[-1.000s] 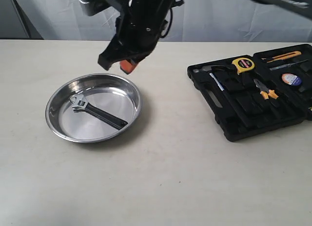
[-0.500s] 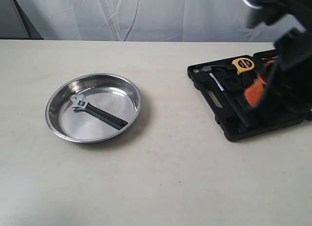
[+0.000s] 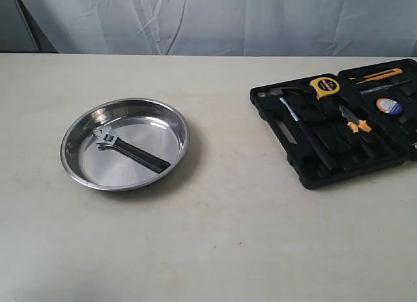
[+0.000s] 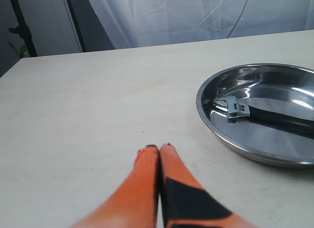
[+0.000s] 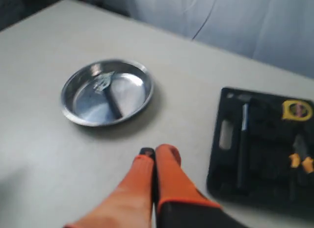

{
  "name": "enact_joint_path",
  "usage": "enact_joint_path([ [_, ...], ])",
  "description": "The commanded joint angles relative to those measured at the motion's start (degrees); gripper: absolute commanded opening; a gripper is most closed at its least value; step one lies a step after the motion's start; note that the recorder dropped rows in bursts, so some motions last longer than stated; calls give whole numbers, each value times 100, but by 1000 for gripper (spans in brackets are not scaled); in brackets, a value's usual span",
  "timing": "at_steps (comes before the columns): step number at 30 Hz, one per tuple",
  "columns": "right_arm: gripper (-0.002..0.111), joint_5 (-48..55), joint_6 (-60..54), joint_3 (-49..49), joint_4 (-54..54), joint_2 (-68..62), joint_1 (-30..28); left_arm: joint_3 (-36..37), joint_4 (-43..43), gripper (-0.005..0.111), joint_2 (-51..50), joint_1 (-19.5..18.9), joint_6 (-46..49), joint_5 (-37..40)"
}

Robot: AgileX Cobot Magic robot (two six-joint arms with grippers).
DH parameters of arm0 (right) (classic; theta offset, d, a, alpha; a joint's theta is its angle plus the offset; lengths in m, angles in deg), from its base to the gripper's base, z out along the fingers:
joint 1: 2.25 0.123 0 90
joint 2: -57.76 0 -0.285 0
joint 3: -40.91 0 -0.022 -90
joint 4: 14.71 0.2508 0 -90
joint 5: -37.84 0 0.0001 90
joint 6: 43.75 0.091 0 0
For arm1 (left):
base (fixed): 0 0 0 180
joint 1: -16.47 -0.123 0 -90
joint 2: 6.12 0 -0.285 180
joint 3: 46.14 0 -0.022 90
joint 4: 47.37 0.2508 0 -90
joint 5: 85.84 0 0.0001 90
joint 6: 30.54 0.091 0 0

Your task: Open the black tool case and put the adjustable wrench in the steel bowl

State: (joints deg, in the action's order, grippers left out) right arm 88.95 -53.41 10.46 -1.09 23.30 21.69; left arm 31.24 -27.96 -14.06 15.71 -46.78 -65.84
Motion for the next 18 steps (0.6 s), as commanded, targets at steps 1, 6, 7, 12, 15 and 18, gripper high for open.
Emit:
enact_joint_path([
  [1, -1, -2298, -264, -1752, 37, 947, -823, -16, 0, 0, 15, -22, -9, -55],
  [6, -1, -3624, -264, -3318, 37, 1767, -1231, -16, 0, 0, 15, -22, -9, -66],
  [7, -1, -3764, -264, -3572, 46, 1901, -1260, -16, 0, 0, 15, -22, -9, -66],
  [12, -1, -4012, -264, -4402, 46, 2415, -1260, -16, 0, 0, 15, -22, -9, -55],
  [15, -1, -4014, -264, -4676, 46, 2600, -1260, -16, 0, 0, 15, -22, -9, -55],
  [18, -1, -3578, -264, -4676, 46, 2667, -1260, -16, 0, 0, 15, -22, -9, -55],
])
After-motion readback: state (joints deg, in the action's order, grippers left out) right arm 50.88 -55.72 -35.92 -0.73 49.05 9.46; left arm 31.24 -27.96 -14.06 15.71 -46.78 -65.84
